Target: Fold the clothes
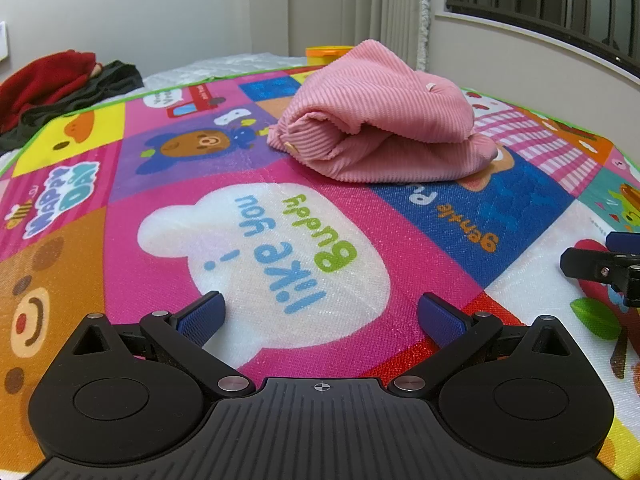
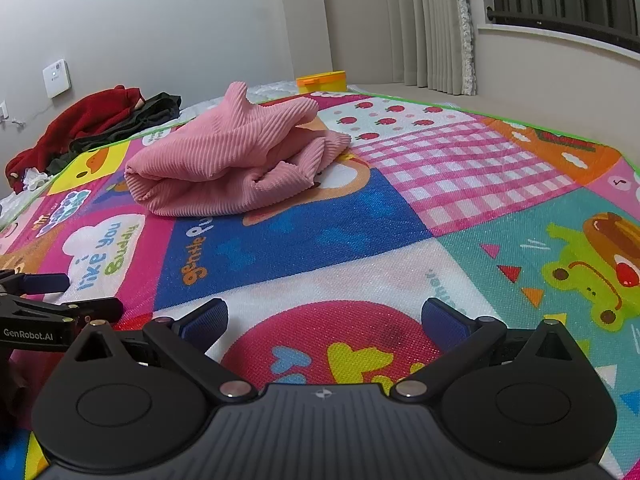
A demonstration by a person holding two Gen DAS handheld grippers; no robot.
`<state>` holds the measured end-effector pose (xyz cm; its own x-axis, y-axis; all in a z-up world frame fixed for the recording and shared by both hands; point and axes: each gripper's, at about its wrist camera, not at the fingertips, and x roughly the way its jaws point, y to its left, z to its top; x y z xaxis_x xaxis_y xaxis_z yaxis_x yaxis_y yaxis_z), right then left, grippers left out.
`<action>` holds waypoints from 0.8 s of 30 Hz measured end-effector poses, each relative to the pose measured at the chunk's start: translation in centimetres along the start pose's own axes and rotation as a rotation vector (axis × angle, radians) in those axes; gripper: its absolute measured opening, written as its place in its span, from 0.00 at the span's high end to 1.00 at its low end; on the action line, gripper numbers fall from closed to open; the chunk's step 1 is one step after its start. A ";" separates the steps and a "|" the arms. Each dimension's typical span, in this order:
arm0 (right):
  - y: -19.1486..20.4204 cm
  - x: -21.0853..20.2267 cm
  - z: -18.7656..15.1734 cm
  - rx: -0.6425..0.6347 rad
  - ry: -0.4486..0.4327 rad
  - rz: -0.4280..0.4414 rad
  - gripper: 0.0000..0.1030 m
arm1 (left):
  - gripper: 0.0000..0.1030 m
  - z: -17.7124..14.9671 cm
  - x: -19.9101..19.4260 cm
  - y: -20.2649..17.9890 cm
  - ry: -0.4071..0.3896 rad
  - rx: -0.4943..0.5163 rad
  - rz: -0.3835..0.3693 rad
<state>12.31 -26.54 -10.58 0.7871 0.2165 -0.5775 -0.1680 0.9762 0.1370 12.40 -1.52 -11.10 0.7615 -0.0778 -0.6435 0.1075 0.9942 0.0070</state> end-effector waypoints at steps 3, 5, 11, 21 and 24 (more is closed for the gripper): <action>-0.1 0.0 0.0 0.002 0.000 0.001 0.00 | 0.00 0.0 0.0 0.0 0.000 0.000 0.000; -0.1 -0.1 0.0 0.003 -0.001 0.002 0.00 | 0.00 0.0 0.0 0.0 0.000 0.000 0.000; -0.2 -0.1 0.0 0.006 -0.001 0.004 0.00 | 0.00 0.0 0.0 0.0 0.000 0.000 -0.001; -0.2 -0.1 0.0 0.009 -0.002 0.007 0.00 | 0.00 0.0 0.0 0.0 0.000 -0.001 -0.001; -0.2 -0.1 0.0 0.012 -0.002 0.008 0.00 | 0.00 0.0 0.0 0.0 0.000 0.000 -0.001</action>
<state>12.25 -26.78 -10.56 0.7871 0.2247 -0.5744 -0.1677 0.9742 0.1513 12.40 -1.48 -11.11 0.7614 -0.0789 -0.6434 0.1080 0.9941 0.0060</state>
